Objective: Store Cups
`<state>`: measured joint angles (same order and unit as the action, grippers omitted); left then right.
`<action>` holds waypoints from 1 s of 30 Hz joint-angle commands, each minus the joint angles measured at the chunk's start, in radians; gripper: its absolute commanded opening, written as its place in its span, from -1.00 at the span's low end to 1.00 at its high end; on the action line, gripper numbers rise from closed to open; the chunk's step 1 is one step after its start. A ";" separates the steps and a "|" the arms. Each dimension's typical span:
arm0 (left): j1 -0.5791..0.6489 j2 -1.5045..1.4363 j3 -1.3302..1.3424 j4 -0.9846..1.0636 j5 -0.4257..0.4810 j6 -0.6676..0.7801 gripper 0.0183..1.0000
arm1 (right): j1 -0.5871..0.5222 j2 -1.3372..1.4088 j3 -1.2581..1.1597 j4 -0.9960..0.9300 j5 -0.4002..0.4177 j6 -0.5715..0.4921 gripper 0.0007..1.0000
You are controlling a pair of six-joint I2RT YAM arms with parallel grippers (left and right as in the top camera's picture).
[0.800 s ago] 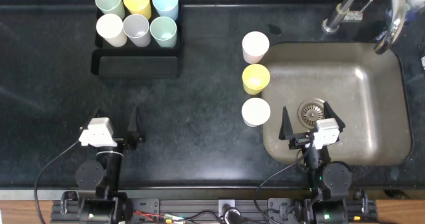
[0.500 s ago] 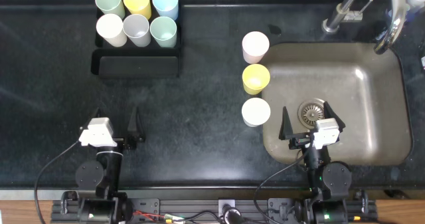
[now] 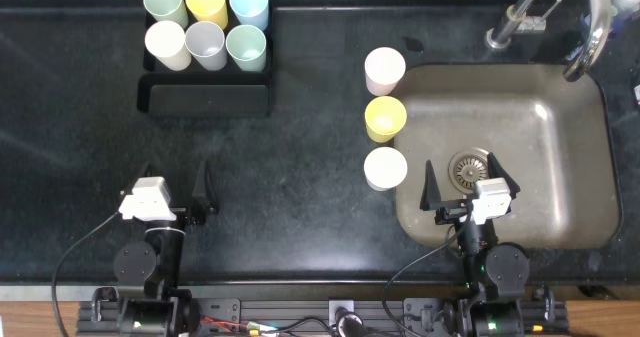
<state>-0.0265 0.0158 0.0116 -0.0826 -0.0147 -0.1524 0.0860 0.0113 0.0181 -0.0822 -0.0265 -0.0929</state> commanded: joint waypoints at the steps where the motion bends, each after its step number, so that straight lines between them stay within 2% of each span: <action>1: -0.008 -0.013 -0.004 -0.001 0.013 0.018 1.00 | 0.005 -0.007 -0.013 0.005 -0.002 0.003 1.00; 11: -0.008 -0.013 -0.004 -0.001 0.014 0.017 0.99 | 0.005 -0.007 -0.013 0.005 -0.002 0.003 0.99; 16: -0.007 0.011 0.031 -0.009 0.018 -0.092 0.98 | 0.005 -0.007 -0.013 0.005 -0.002 0.003 0.99; 23: -0.008 0.359 0.319 -0.039 0.171 -0.092 1.00 | 0.005 -0.007 -0.013 0.005 -0.002 0.003 0.99; 27: -0.008 0.681 0.655 -0.232 0.288 -0.092 1.00 | 0.005 -0.007 -0.013 0.005 -0.002 0.003 0.99; 30: -0.027 0.969 0.996 -0.460 0.355 -0.092 1.00 | 0.005 -0.007 -0.013 0.005 -0.002 0.003 0.99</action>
<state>-0.0303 0.8108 0.7891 -0.4736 0.2241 -0.2363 0.0860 0.0113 0.0181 -0.0818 -0.0261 -0.0933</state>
